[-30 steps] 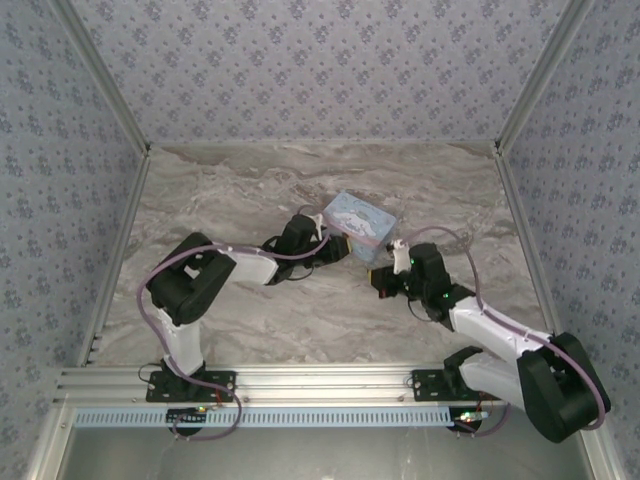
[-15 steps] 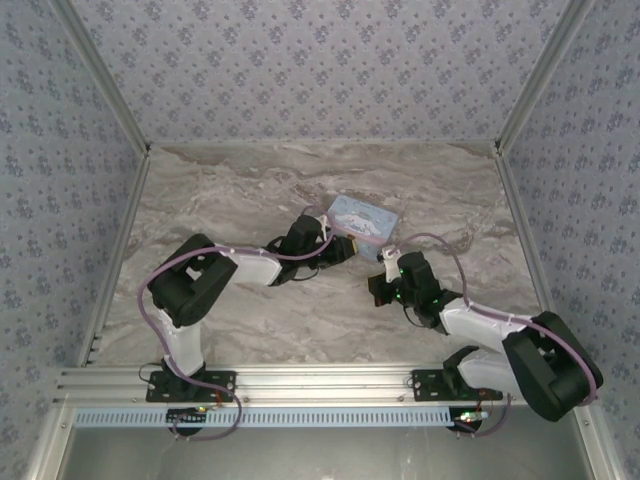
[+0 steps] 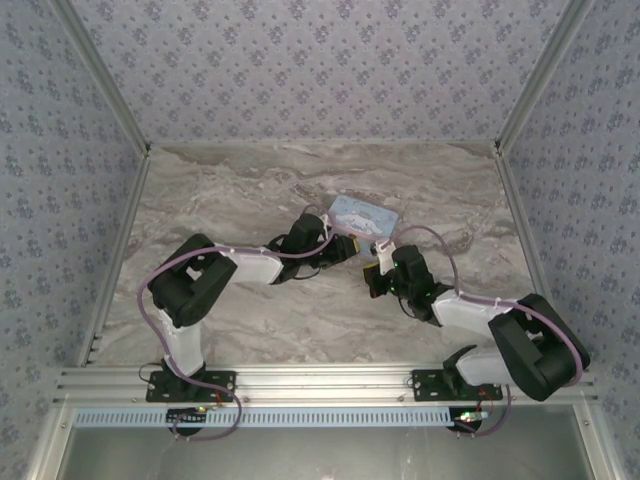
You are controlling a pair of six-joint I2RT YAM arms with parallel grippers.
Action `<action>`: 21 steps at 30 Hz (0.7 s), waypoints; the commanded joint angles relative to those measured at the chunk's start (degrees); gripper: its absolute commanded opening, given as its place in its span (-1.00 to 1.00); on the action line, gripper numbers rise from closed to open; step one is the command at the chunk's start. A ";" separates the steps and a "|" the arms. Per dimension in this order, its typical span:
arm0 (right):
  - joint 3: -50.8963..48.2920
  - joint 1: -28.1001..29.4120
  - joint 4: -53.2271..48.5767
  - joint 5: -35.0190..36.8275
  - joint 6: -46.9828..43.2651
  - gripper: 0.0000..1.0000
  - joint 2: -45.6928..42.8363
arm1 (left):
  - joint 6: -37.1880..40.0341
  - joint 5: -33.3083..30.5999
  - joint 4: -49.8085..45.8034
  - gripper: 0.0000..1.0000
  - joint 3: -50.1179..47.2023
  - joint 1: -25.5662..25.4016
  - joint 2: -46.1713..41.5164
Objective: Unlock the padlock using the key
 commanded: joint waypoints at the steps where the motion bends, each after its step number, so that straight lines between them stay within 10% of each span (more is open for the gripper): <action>1: 1.87 0.43 2.10 1.17 -1.48 -1.00 1.45 | -0.46 0.53 1.30 -0.51 1.70 -0.46 -2.32; 21: 3.85 -0.30 2.57 2.58 -2.23 -1.00 3.52 | -0.54 1.07 1.13 -0.52 1.95 -0.46 -1.88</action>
